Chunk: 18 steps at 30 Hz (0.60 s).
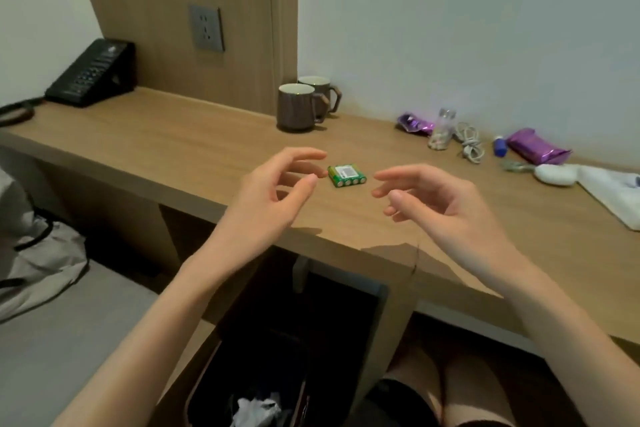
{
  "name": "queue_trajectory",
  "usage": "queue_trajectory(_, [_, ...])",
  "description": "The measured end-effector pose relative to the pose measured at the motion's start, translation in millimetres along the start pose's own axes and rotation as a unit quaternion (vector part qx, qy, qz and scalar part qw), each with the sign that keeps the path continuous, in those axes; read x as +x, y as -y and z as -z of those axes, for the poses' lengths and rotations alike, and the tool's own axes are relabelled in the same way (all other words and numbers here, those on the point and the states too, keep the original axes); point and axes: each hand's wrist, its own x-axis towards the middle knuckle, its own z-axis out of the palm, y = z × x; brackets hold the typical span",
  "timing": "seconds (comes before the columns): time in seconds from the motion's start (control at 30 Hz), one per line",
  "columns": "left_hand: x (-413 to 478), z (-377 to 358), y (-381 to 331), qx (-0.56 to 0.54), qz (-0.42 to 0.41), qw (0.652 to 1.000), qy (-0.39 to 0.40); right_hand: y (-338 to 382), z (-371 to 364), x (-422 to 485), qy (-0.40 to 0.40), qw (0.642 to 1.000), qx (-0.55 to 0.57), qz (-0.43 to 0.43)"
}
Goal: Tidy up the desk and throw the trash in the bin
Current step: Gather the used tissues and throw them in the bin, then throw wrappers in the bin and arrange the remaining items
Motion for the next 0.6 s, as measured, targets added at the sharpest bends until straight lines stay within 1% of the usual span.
queue_trajectory(0.13, [50.4,-35.4,-16.3,0.008,-0.034,0.999,0.037,-7.9,50.7,21.5,-0.073,0.997,-0.024,-0.015])
queue_trajectory(0.27, [96.7,-71.5,-15.7,0.009,-0.027,0.998,0.061,-40.5,91.6,47.1,-0.142,0.987,-0.054,-0.044])
queue_trajectory(0.47, [163.9,-135.7,3.2,-0.004,0.032,0.997,0.075,-95.3,136.6,83.0,-0.235,0.962,-0.096,-0.096])
queue_trajectory(0.6, [202.4,-185.7,26.2,-0.02,0.101,0.989,0.103,-124.9,152.3,101.8,-0.243,0.949,-0.164,-0.117])
